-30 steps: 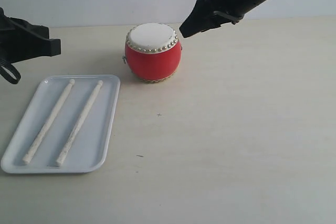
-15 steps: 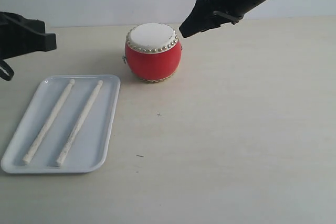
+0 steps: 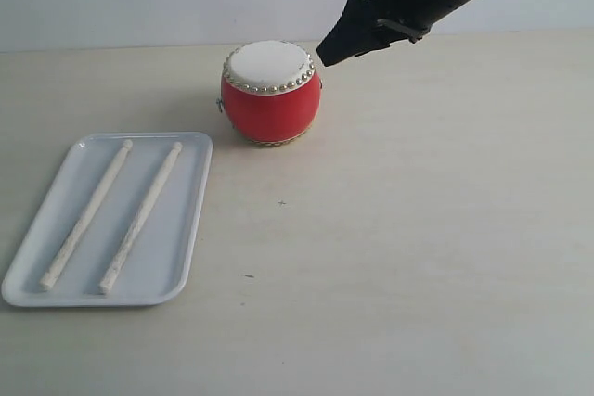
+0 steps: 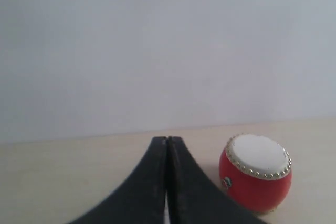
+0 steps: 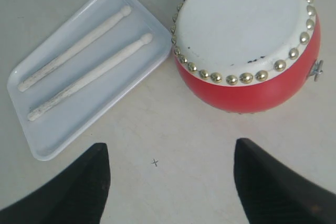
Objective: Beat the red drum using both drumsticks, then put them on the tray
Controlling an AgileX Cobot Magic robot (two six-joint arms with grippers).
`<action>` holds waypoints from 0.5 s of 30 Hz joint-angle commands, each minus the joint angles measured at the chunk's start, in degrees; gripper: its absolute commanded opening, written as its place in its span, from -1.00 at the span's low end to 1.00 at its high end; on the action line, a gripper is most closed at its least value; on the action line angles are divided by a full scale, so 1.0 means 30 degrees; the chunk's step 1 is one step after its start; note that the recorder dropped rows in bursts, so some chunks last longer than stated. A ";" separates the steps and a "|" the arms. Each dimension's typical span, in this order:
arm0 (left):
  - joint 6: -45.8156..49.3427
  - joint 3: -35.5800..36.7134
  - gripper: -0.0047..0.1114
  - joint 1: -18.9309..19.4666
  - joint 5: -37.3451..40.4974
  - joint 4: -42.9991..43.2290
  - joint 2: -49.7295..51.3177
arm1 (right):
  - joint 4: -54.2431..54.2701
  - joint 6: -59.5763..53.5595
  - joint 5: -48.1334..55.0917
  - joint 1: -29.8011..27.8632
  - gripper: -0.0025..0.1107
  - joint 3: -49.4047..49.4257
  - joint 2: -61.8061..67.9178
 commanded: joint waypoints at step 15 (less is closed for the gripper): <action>-0.0201 0.7136 -0.90 0.1960 0.0992 -0.0580 -1.0813 | 0.0265 -0.0005 -0.0081 -0.0063 0.17 0.0038 -0.0003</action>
